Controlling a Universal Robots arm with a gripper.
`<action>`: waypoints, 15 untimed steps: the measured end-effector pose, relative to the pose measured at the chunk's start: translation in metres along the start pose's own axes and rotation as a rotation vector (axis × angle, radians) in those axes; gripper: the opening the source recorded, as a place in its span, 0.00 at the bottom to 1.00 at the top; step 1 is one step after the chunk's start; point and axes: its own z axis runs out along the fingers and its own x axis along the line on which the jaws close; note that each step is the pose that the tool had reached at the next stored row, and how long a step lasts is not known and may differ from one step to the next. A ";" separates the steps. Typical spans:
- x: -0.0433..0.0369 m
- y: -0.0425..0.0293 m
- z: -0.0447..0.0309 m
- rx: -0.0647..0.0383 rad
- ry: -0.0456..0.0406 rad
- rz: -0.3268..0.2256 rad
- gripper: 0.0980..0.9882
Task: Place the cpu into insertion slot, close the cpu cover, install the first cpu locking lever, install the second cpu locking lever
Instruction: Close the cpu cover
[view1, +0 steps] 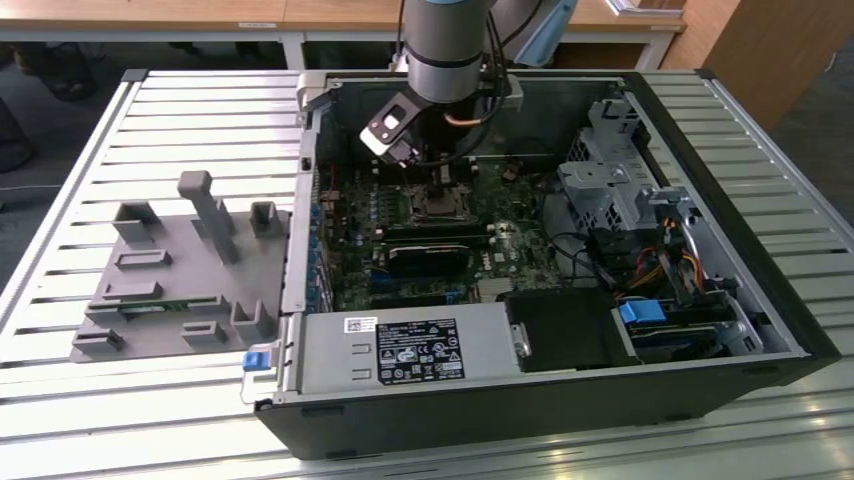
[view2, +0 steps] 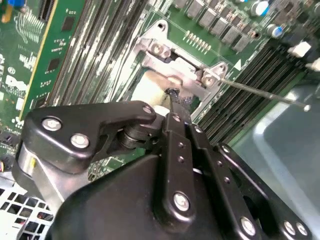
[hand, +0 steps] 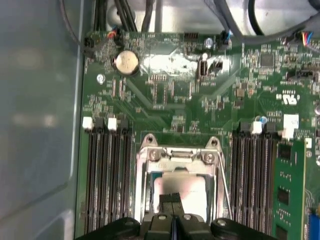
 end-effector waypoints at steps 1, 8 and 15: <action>0.0000 -0.0002 0.0000 0.000 0.0000 0.000 0.01; 0.0000 -0.0032 0.0001 0.000 0.0001 0.000 0.01; 0.0000 -0.0078 0.0014 0.000 -0.0001 0.000 0.01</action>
